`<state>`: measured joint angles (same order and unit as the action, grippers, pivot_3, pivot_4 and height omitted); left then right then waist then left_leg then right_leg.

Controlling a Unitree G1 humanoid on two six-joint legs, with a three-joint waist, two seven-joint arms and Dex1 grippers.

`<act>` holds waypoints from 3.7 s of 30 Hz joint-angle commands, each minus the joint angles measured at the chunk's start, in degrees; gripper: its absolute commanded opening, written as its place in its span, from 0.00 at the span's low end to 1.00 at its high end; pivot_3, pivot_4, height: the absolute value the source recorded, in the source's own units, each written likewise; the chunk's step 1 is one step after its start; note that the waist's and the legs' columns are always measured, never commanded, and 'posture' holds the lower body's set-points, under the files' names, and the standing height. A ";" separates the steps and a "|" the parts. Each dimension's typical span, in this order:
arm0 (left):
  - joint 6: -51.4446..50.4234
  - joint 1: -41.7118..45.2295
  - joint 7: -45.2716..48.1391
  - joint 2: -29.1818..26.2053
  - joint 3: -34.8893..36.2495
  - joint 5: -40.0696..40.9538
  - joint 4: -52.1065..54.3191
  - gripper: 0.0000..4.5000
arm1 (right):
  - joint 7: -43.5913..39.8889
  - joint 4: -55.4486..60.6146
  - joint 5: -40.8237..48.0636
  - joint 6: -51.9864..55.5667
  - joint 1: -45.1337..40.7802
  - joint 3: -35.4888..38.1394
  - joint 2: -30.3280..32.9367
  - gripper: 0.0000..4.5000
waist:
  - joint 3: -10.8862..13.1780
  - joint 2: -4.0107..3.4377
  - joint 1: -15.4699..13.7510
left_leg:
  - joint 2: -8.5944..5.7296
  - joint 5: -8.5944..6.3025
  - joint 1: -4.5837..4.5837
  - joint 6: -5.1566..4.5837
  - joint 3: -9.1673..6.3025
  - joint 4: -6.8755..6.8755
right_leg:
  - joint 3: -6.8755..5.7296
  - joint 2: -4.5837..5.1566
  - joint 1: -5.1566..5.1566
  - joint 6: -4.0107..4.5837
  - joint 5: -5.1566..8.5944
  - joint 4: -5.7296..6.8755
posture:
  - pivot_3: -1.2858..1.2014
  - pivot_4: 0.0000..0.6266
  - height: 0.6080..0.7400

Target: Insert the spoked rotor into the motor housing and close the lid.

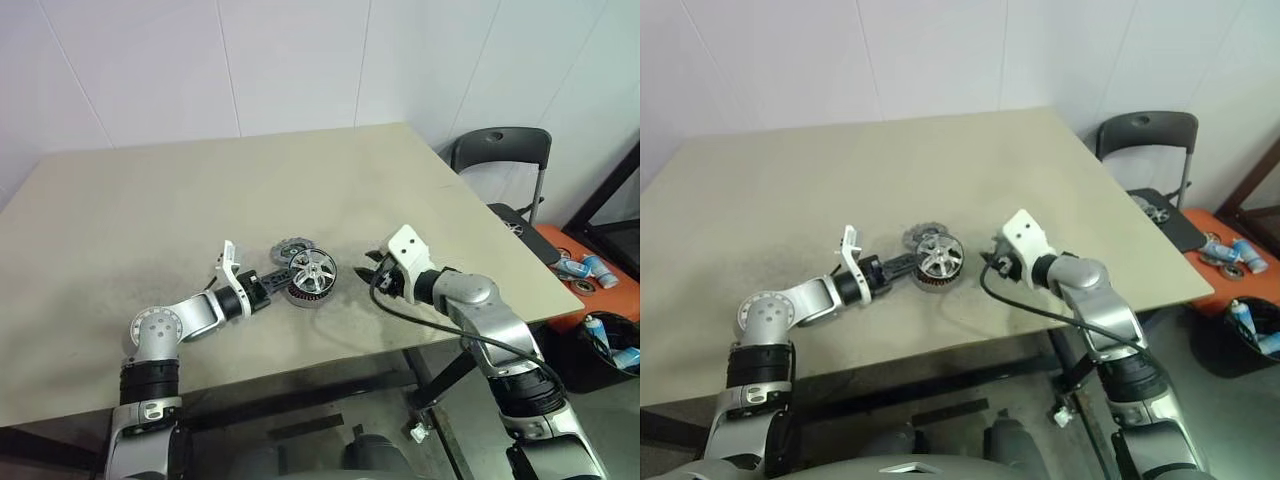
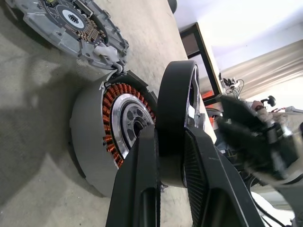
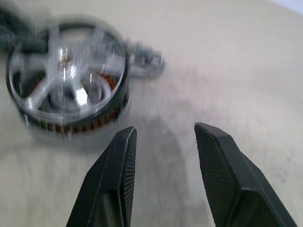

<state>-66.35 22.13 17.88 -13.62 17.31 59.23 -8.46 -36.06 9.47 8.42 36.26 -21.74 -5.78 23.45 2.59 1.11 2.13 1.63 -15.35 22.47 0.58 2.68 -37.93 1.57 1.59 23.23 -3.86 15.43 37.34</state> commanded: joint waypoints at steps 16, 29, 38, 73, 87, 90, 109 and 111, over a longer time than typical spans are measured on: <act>-1.30 -1.50 -0.42 0.14 2.05 0.39 1.95 0.09 | 0.99 1.99 2.27 0.35 -1.93 1.16 2.14 0.45 | 0.00 0.00 0.11 | 0.01 0.00 -0.01 0.00 0.01 0.01 | 0.00 0.01 -0.01 0.00 0.00 -0.01 | 0.52 0.00 1.00; -2.94 -2.13 -1.79 1.09 1.90 0.70 3.20 0.09 | 0.92 1.82 1.09 -0.18 -1.52 -0.11 2.73 0.45 | 0.00 -0.01 0.14 | 0.02 0.00 -0.01 0.00 0.01 0.01 | 0.00 0.01 -0.01 0.00 0.00 -0.01 | 0.52 0.00 1.00; -2.45 -0.41 -1.88 2.92 1.77 1.82 5.03 0.09 | 0.79 1.64 0.38 -0.72 -1.26 -1.19 3.00 0.45 | 0.00 0.00 -0.07 | 0.00 0.00 -0.01 0.00 0.00 0.01 | 0.00 0.01 -0.01 0.00 0.00 -0.01 | 0.52 0.00 1.00; -4.28 -0.50 -5.69 3.19 5.39 2.42 2.86 0.09 | 0.76 0.96 -1.88 -2.14 -0.66 -2.84 3.41 0.45 | 0.00 0.00 0.00 | -0.01 0.00 -0.01 0.00 0.00 0.00 | 0.00 -0.01 -0.02 -0.01 0.00 0.00 | 0.52 0.00 1.00; -3.58 -0.51 -6.05 4.52 4.41 1.37 1.84 0.09 | 0.67 1.03 -2.62 -2.61 -0.10 -3.54 3.49 0.45 | 0.00 0.00 -0.03 | -0.05 0.00 -0.01 0.00 0.00 0.00 | 0.00 -0.01 -0.02 0.00 0.00 0.00 | 0.52 0.00 1.00; -3.47 -0.70 -6.17 4.39 4.82 1.20 1.79 0.09 | 0.59 1.08 -2.81 -2.63 -0.06 -3.63 3.50 0.45 | 0.00 0.00 -0.03 | -0.05 0.00 -0.01 0.00 0.01 -0.01 | 0.00 -0.01 -0.02 -0.01 -0.01 0.00 | 0.52 0.00 1.00; -0.67 -0.79 -3.67 3.06 6.19 0.21 -0.84 0.09 | 0.02 0.75 -3.61 -3.20 -0.08 -4.41 3.81 0.45 | 0.00 0.00 0.09 | -0.05 0.00 -0.04 0.00 0.00 -0.03 | 0.00 -0.01 -0.04 0.00 -0.01 0.01 | 0.52 0.00 1.00; 0.65 -0.68 -3.64 3.01 6.22 -0.71 -1.92 0.09 | 0.03 0.96 -3.71 -3.16 0.11 -4.51 3.83 0.45 | -0.01 0.00 0.13 | -0.05 0.00 -0.06 0.00 0.00 -0.04 | 0.00 -0.01 -0.06 0.00 -0.01 0.02 | 0.52 0.00 1.00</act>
<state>-68.26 20.54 14.48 -10.03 22.20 59.62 -9.66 -35.91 9.37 4.95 34.07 -21.06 -10.55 26.65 2.58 1.11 2.26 1.58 -15.35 22.39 0.58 2.68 -37.96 1.57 1.57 23.15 -3.85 15.43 37.37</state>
